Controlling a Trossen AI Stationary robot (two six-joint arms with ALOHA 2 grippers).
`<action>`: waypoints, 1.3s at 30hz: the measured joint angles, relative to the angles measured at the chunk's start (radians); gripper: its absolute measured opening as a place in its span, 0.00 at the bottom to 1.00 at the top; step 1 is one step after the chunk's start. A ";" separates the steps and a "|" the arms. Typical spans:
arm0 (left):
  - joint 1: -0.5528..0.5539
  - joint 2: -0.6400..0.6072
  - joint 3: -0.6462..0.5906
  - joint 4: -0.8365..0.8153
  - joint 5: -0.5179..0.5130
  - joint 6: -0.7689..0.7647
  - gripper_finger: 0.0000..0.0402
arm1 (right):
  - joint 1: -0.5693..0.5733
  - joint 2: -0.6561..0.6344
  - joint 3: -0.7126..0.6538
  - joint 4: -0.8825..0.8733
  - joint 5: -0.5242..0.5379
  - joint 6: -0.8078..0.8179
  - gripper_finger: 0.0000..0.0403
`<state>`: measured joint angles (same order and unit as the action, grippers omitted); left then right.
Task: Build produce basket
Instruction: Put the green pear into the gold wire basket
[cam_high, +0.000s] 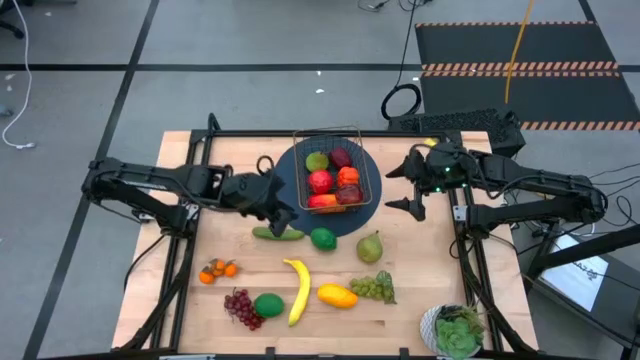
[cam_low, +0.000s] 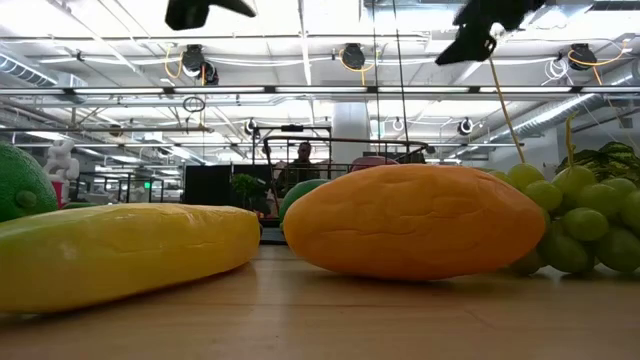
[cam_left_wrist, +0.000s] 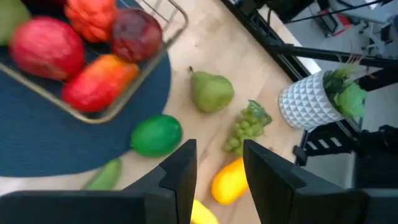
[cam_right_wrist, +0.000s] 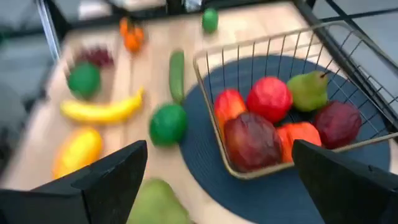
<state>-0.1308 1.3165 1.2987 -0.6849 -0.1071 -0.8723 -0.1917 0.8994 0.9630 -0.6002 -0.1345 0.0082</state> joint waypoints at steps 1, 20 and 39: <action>-0.012 0.006 0.000 0.006 0.000 -0.016 0.33 | 0.000 0.001 -0.020 0.005 -0.001 -0.031 0.97; -0.103 0.025 0.000 0.153 -0.174 -0.136 0.33 | 0.016 0.001 -0.528 0.529 -0.159 -0.080 0.97; -0.069 0.025 0.000 0.165 -0.175 -0.070 0.33 | 0.016 0.013 -0.755 0.764 -0.188 -0.261 0.82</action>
<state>-0.2001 1.3415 1.2991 -0.5198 -0.2817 -0.9421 -0.1753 0.9125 0.2081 0.1642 -0.3222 -0.2533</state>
